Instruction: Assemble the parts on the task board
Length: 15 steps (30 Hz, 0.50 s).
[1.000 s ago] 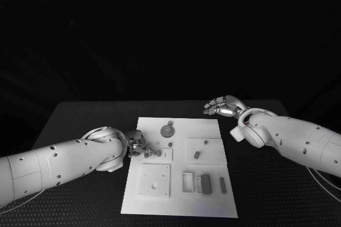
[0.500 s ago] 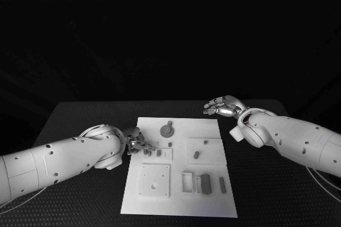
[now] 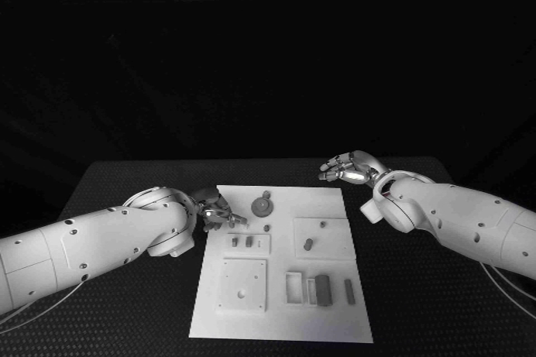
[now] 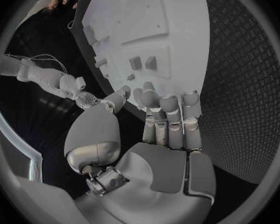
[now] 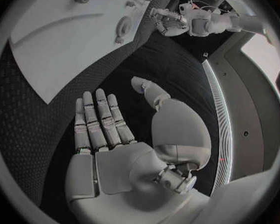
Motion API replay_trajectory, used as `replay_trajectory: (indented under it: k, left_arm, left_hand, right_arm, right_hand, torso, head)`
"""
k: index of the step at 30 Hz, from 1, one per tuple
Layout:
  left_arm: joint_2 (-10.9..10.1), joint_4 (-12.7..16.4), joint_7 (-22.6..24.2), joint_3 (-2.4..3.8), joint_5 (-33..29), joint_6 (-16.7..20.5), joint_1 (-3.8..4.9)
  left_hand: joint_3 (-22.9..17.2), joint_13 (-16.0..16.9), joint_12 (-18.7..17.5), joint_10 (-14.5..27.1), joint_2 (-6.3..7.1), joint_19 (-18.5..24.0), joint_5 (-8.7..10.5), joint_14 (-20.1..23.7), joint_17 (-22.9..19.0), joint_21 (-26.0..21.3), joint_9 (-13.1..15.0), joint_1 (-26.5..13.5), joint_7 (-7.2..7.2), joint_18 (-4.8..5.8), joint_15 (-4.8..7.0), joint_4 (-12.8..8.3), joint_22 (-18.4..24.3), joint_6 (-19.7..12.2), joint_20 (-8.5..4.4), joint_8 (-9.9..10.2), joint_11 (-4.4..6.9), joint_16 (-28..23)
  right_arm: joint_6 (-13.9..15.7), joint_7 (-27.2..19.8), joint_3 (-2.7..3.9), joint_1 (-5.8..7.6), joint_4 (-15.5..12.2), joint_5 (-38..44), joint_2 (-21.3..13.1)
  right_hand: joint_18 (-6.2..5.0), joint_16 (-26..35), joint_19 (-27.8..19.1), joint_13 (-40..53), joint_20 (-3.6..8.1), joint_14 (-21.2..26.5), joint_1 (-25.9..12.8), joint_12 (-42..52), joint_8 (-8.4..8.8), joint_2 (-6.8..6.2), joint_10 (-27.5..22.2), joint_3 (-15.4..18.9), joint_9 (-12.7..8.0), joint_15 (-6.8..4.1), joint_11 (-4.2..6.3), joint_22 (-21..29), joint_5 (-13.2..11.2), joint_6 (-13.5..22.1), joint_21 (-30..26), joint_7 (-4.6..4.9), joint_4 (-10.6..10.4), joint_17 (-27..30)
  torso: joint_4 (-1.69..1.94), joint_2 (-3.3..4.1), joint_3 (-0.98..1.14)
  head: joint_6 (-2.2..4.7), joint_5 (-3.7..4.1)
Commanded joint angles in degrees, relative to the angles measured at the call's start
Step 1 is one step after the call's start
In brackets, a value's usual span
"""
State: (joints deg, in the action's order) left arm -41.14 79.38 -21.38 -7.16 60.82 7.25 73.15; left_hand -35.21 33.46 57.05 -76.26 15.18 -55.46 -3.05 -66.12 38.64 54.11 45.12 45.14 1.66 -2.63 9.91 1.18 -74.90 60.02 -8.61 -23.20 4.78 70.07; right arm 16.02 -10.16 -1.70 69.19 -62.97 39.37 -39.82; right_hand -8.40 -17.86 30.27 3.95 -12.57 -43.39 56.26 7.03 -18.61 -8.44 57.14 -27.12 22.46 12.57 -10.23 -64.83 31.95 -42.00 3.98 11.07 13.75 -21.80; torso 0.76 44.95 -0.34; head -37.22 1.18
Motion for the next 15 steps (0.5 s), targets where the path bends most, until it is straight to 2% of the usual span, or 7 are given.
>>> replay_trajectory:
  k: [1, 3, 5, 7, 8, 10, 15]
  left_arm:
    - [1.0, -0.1, 10.2, 0.02, -2.2, 7.0, 0.09]
    - [1.8, -0.6, 14.4, -0.03, -2.2, 8.8, 0.09]
    - [2.7, -1.2, 18.3, -0.21, -1.5, 10.6, 0.07]
    - [3.4, -1.8, 21.4, -0.55, -0.4, 11.9, 0.01]
    - [3.7, -2.0, 22.7, -0.82, 0.2, 12.6, -0.03]
    - [4.3, -2.5, 24.8, -1.13, 1.6, 12.8, -0.15]
    - [5.7, -3.6, 26.9, -1.72, 5.6, 12.8, -0.36]
  left_hand:
    - [-0.1, -1.6, -3.8, 5.3, -0.71, 4.4, 0.15, 4.9, -1.7, -2.9, -0.8, 2.9, 1.8, 0.82, -2.24, -2.1, 0.4, -4.1, -4.54, 1.9, -2.08, -3.6]
    - [-1.0, -3.9, -8.6, 10.6, -1.58, 8.9, 0.11, 9.8, -3.8, -6.0, -1.8, 7.9, 3.58, 1.79, -4.96, -6.1, 1.3, -6.6, -2.2, 3.4, -3.87, -7.7]
    - [-1.7, -6.3, -12.7, 13.2, -2.95, 10.8, 0.02, 11.4, -5.2, -7.6, -2.8, 12.8, 4.73, 1.86, -6.82, -10.0, 1.8, -7.6, -0.39, 4.3, -5.05, -9.8]
    - [-2.4, -10.5, -19.6, 15.5, -4.18, 12.9, -0.76, 13.2, -7.0, -9.8, -4.3, 17.6, 5.9, 1.77, -9.31, -14.4, 2.4, -8.0, 2.05, 5.5, -7.1, -12.6]
    - [-2.5, -12.3, -22.5, 15.5, -4.55, 12.8, -1.26, 12.9, -7.5, -10.1, -5.1, 19.0, 6.11, 1.44, -9.83, -15.8, 2.4, -7.9, 2.7, 6.0, -7.89, -12.9]
    - [-2.7, -14.9, -26.6, 14.8, -4.72, 12.4, -2.44, 12.4, -7.9, -10.5, -6.2, 21.0, 6.3, 1.01, -10.04, -17.5, 2.3, -7.8, 3.05, 6.7, -8.68, -13.1]
    - [-2.1, -18.5, -33.2, 12.8, -4.7, 11.7, -3.09, 11.7, -8.3, -10.9, -8.0, 22.8, 6.07, 0.81, -9.86, -17.7, 1.7, -7.0, 2.97, 7.3, -9.45, -12.7]
  right_arm:
    - [-0.1, -0.4, 0.02, -0.04, 0.0, 0.1, 0.0]
    - [-0.1, -0.4, 0.02, -0.04, 0.0, 0.1, 0.0]
    - [-0.1, -0.4, 0.02, -0.04, 0.0, 0.1, 0.0]
    - [-0.1, -0.4, 0.02, -0.04, 0.0, 0.1, 0.0]
    - [-0.1, -0.4, 0.02, -0.04, 0.0, 0.1, 0.1]
    - [-0.1, -0.4, 0.02, -0.04, 0.0, 0.1, 0.1]
    - [-0.1, -0.4, 0.02, -0.04, 0.3, 0.1, 0.1]
  right_hand:
    - [0.4, -0.2, -0.4, 0.0, 0.05, 0.5, -0.5, -0.3, -0.25, -0.11, -0.1, 0.1, -0.1, -0.02, -0.41, -0.1, 0.3, 0.4, -0.2, 0.28, -0.3, 0.1]
    - [0.4, -0.2, -0.4, 0.0, 0.05, 0.5, -0.5, -0.3, -0.25, -0.11, -0.1, 0.1, -0.1, -0.02, -0.41, -0.1, 0.3, 0.4, -0.2, 0.28, -0.3, 0.1]
    - [0.4, -0.2, -0.4, 0.0, 0.05, 0.5, -0.5, -0.3, -0.26, -0.1, -0.1, 0.1, -0.1, -0.02, -0.41, -0.1, 0.3, 0.4, -0.2, 0.28, -0.3, 0.1]
    - [0.4, -0.2, -0.4, 0.0, 0.05, 0.5, -0.5, -0.4, -0.26, -0.1, -0.1, 0.1, -0.1, -0.02, -0.41, -0.1, 0.4, 0.4, -0.2, 0.28, -0.3, 0.1]
    - [0.4, -0.2, -0.4, 0.0, 0.06, 0.5, -0.5, -0.3, -0.26, -0.09, -0.1, 0.1, -0.1, -0.02, -0.41, -0.1, 0.4, 0.4, -0.2, 0.29, -0.3, 0.1]
    - [0.4, -0.2, -0.4, 0.0, 0.06, 0.5, -0.5, -0.3, -0.27, -0.08, -0.1, 0.1, -0.1, -0.02, -0.41, -0.1, 0.4, 0.4, -0.2, 0.29, -0.3, 0.1]
    - [0.4, -0.3, -0.4, 0.0, 0.06, 0.5, -0.5, -0.3, -0.28, -0.05, 0.0, 0.1, -0.1, -0.02, -0.41, -0.1, 0.4, 0.4, -0.2, 0.29, -0.3, 0.1]
  torso:
    - [-0.01, 0.03, 0.02]
    - [0.01, 0.03, 0.01]
    - [0.03, 0.05, -0.01]
    - [0.04, 0.06, -0.01]
    - [0.04, 0.06, -0.01]
    - [0.01, 0.08, -0.04]
    - [-0.06, 0.11, -0.04]
  head:
    - [0.09, 0.11]
    - [0.13, 0.19]
    - [0.18, 0.18]
    - [0.22, 0.19]
    - [0.22, 0.19]
    - [0.27, 0.22]
    - [0.24, 0.35]
